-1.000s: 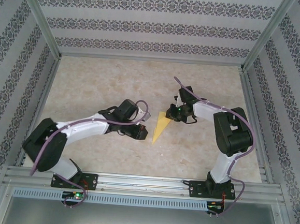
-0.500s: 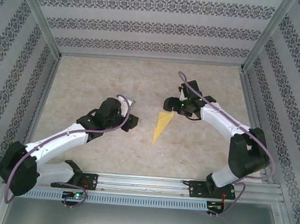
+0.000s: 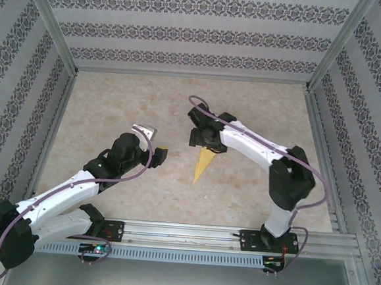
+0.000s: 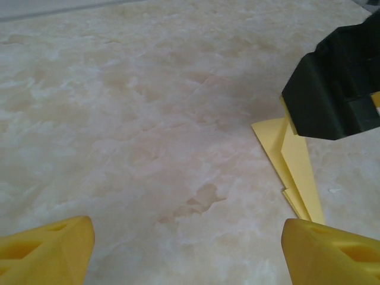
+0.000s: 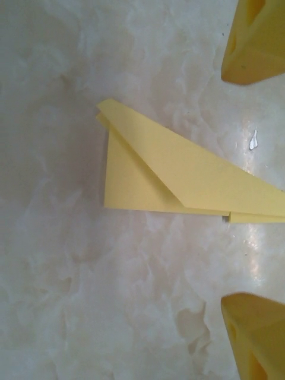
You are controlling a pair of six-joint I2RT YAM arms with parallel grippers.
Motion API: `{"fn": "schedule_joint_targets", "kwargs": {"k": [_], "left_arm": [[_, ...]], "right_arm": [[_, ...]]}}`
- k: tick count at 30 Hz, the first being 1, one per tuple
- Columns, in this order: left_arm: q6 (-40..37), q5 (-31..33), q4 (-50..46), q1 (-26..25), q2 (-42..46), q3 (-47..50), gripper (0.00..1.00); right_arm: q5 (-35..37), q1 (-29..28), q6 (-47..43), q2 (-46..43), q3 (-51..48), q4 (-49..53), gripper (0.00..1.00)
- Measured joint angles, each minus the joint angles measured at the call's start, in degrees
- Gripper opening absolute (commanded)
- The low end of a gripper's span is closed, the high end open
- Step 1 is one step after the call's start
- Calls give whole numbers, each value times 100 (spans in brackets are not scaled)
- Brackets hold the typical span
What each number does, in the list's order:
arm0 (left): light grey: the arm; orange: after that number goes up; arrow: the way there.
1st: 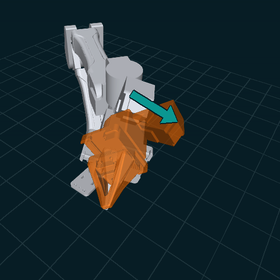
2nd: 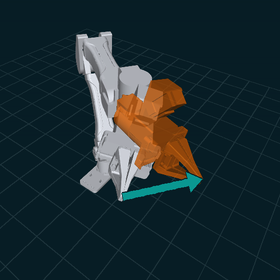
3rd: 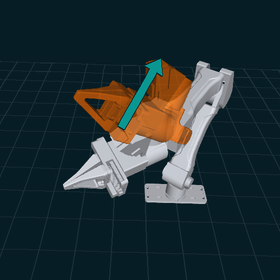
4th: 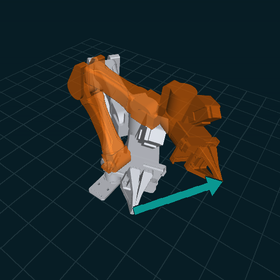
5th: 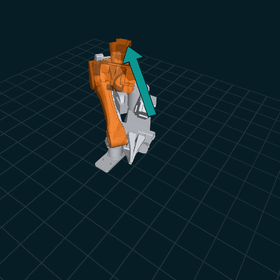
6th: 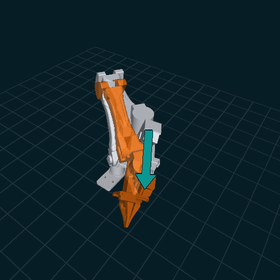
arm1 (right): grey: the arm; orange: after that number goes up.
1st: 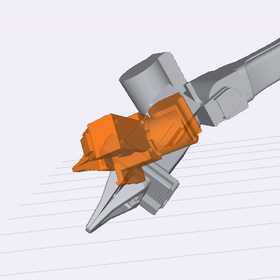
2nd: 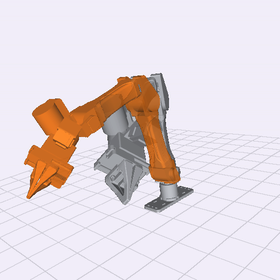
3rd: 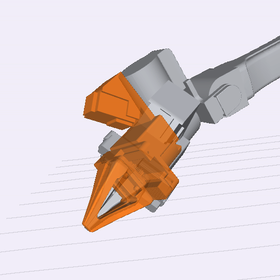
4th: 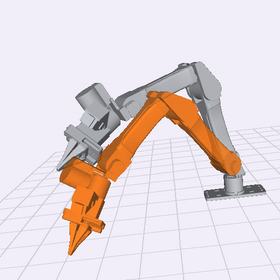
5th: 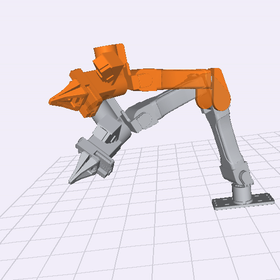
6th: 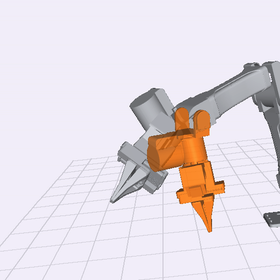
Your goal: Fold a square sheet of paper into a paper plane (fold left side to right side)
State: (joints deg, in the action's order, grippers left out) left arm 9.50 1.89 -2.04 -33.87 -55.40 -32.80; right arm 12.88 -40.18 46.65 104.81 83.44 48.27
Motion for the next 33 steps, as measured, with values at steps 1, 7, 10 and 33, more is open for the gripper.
{"fn": "schedule_joint_targets", "kwargs": {"k": [1,7,10,33], "left_arm": [[-24,31,-2,9,15,7,83],[-203,232,-9,26,120,7,83],[-254,302,-9,26,120,20,83],[-459,439,-31,31,118,129,84]], "right_arm": [[52,-37,79,232,225,164,78],[258,-87,402,1305,966,874,75],[321,-140,472,1471,1091,1071,71],[372,-208,765,1891,1152,1220,47]]}}
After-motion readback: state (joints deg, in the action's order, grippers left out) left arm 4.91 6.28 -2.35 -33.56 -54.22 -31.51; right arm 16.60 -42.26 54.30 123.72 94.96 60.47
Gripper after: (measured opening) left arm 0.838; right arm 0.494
